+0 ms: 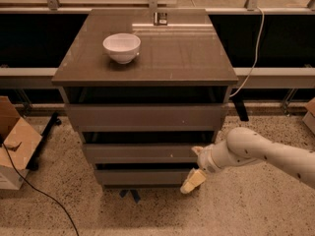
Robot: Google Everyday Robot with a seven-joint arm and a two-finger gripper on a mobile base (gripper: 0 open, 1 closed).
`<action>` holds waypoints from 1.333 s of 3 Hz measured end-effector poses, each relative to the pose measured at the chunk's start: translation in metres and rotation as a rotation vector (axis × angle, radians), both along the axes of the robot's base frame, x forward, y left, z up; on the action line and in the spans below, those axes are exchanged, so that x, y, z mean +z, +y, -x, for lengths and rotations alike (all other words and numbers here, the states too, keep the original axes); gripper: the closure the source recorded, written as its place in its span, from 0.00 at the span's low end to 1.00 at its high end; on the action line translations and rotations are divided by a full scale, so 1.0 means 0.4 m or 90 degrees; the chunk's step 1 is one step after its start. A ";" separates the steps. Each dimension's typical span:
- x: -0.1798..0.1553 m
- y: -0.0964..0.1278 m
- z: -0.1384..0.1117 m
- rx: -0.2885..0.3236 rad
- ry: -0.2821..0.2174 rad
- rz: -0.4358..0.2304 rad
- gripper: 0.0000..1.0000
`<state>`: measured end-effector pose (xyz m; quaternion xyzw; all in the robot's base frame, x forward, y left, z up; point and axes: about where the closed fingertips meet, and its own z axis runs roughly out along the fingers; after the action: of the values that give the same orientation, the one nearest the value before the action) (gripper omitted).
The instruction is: Open bottom drawer
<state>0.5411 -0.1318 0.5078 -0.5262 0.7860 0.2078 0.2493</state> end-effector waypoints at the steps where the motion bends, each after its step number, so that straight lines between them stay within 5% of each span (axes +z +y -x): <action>1: -0.079 0.022 -0.005 -0.001 0.027 -0.015 0.00; 4: -0.218 0.055 -0.013 -0.003 0.071 -0.038 0.00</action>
Offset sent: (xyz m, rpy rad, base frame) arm 0.0056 0.0156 -0.0685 0.0493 0.0920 -0.0119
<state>0.5465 -0.1099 0.4207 -0.5041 0.7934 0.2595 0.2215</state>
